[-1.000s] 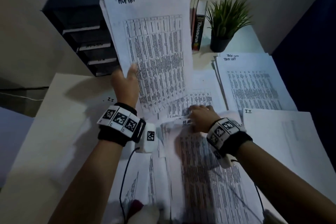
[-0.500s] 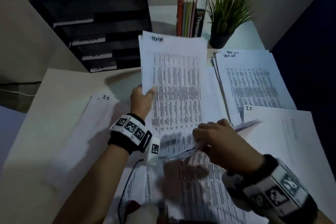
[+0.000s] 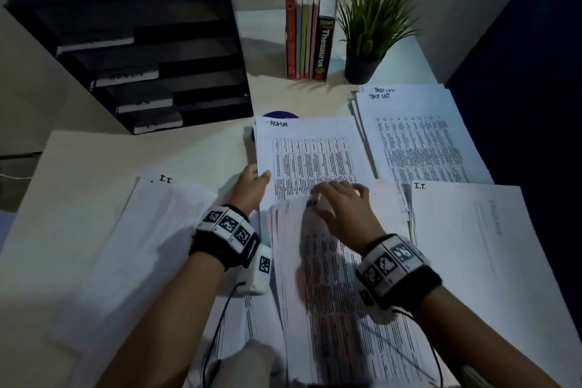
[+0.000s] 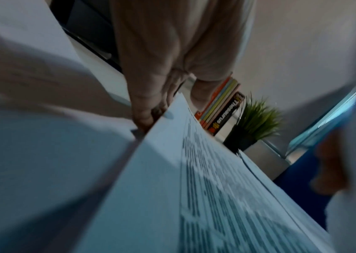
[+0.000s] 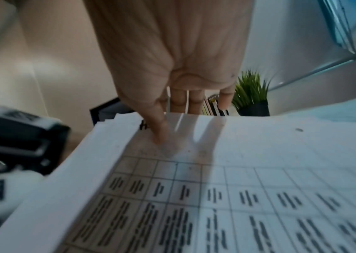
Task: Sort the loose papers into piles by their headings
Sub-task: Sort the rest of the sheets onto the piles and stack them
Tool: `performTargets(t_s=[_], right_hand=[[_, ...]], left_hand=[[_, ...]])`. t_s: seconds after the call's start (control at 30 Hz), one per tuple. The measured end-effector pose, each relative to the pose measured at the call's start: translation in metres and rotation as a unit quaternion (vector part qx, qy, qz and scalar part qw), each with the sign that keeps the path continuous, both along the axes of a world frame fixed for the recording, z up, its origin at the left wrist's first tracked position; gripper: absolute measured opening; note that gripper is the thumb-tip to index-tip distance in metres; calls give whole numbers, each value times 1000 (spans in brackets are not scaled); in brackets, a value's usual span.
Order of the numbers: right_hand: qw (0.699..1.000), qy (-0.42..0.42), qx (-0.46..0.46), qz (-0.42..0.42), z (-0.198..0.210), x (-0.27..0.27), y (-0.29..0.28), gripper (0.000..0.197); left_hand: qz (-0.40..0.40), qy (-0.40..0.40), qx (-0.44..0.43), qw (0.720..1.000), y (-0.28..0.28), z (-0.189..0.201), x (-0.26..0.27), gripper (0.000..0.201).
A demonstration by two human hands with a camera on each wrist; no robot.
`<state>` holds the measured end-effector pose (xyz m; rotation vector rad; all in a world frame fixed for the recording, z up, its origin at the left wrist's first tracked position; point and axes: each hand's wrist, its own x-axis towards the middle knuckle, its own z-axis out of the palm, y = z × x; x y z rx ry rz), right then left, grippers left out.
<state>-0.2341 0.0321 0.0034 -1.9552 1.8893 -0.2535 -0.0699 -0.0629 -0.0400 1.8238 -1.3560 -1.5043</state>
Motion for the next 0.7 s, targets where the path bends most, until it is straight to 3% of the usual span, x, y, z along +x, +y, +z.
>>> performTargets(t_s=[0.1, 0.2, 0.33, 0.4, 0.5, 0.57, 0.7], right_hand=[[999, 7, 26, -36, -14, -11, -10, 53], [987, 11, -6, -158, -9, -47, -17, 58], [957, 77, 89, -265, -1, -106, -16, 66], [951, 112, 146, -248, -6, -126, -12, 64], [945, 140, 224, -193, -13, -143, -10, 83], [947, 141, 226, -180, -14, -147, -9, 88], [947, 143, 203, -204, -16, -157, -4, 78]], left_hand=[[-27, -13, -26, 999, 2, 6, 15, 41], [-84, -32, -54, 994, 11, 14, 24, 40], [-185, -76, -62, 978, 24, 19, 14, 46], [-239, -154, -85, 955, 26, 19, 5, 52], [-312, -246, -129, 909, 28, 24, -15, 64], [-352, -271, -139, 885, 27, 25, -28, 75], [-421, -334, -125, 834, 31, 21, -42, 86]])
